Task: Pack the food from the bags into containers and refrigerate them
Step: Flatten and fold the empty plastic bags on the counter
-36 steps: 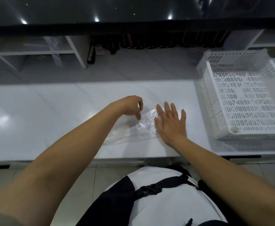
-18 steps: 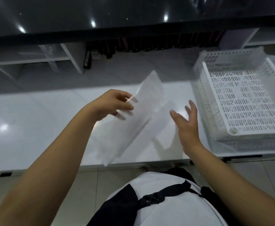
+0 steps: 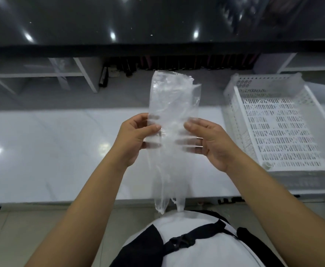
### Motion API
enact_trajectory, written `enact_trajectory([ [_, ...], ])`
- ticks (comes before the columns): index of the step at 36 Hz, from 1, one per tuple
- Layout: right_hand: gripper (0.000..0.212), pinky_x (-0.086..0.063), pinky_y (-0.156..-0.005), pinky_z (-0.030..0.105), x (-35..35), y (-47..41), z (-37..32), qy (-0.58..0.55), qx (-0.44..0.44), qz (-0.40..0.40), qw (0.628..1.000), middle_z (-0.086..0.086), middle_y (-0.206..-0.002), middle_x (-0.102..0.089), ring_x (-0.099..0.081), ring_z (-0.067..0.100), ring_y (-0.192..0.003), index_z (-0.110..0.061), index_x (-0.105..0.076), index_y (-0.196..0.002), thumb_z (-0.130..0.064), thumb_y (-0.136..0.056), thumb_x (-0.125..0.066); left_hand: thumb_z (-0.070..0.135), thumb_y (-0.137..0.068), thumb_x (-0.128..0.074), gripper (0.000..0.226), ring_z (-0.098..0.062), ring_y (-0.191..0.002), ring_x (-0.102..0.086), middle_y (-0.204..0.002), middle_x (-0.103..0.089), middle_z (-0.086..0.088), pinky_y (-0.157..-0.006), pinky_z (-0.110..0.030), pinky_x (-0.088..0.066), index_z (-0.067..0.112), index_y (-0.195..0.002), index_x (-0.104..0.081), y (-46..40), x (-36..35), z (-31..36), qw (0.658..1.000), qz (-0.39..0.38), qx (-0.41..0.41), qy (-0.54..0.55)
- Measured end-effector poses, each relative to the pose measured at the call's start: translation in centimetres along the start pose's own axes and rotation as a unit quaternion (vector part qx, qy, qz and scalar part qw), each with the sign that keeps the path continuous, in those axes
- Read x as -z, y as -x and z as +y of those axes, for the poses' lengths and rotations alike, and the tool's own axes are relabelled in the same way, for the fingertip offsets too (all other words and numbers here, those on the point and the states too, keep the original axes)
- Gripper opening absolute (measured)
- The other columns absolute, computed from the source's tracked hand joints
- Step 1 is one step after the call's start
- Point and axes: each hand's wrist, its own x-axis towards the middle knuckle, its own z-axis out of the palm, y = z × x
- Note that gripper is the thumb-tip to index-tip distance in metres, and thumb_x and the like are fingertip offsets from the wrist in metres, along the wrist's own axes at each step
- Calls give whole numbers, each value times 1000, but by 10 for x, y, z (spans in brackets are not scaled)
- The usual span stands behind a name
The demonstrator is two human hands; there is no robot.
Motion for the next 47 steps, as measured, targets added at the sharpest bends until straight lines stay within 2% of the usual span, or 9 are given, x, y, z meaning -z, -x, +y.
enact_trajectory([
  [11, 24, -57, -58, 31, 32, 19, 4, 103, 21, 85, 991, 7, -94, -77, -72, 24, -72, -22, -79, -101, -4, -87, -71, 7, -86, -74, 34, -17, -87, -71, -115, -72, -2, -61, -31, -57, 26, -114, -75, 1, -20, -29, 996, -89, 15, 2],
  [18, 43, -52, -51, 23, 63, 44, -3, 42, 36, 32, 998, -1, -89, -77, -69, 13, -69, -16, -79, -68, 15, -87, -56, -13, -88, -61, 40, -16, -92, -71, -107, -76, 3, -67, -30, -56, 20, -76, -81, 5, -39, -35, 992, -113, -32, 37],
  [22, 37, -54, -55, 26, 74, 62, -6, -18, 19, -4, 1000, 13, -121, -71, -71, 17, -82, -1, -77, -76, 8, -87, -43, -11, -88, -46, 51, -8, -109, -65, -123, -71, 8, -75, -25, -54, 23, -72, -81, 19, -49, -27, 987, -142, -76, -27],
  [27, 8, -57, -65, 31, 86, 75, 5, 33, -22, -1, 999, 11, -112, -73, -71, 18, -84, -9, -77, -82, -15, -77, -79, 12, -83, -51, 31, -17, -118, -65, -137, -64, -1, -78, -26, -55, 9, -85, -83, 45, -65, -28, 987, -158, -27, 20],
  [31, 40, -56, -66, 27, 106, 88, 14, 56, -30, -5, 998, 9, -114, -68, -72, 12, -87, -19, -76, -104, 2, -71, -81, 31, -77, -75, 29, -15, -124, -62, -139, -62, 9, -89, -34, -57, 21, -104, -81, 67, -92, -39, 991, -129, -6, -33],
  [34, 58, -61, -75, 37, 128, 107, 14, 36, -14, -3, 999, 11, -116, -64, -71, 19, -94, -23, -71, -119, 8, -71, -79, 16, -73, -84, 77, -27, -121, -65, -139, -60, 1, -88, -43, -58, 43, -138, -56, 83, -119, -51, 986, -157, 54, 10],
  [36, 63, -62, -82, 45, 145, 123, 14, 30, 11, 23, 999, 9, -113, -65, -71, 20, -95, -24, -70, -121, 6, -67, -80, 7, -72, -86, 93, -34, -119, -66, -138, -60, -7, -83, -48, -60, 55, -140, -46, 94, -141, -59, 977, -189, 98, 24],
  [41, 66, -54, -59, 26, 200, 174, 14, -4, 52, 96, 994, 7, -113, -66, -69, 15, -86, -26, -66, -126, 2, -68, -82, -1, -74, -81, 75, -38, -105, -71, -116, -72, -16, -81, -48, -61, 36, -135, -56, 111, -205, -85, 973, -198, 110, -51],
  [47, 79, -60, -70, 42, 268, 246, 37, -60, -12, 108, 992, 10, -111, -71, -73, 26, -96, -26, -56, -135, -14, -63, -86, -3, -81, -78, 49, -34, -98, -72, -115, -70, -20, -82, -44, -62, 21, -123, -69, 128, -284, -104, 981, -154, 54, -105],
])
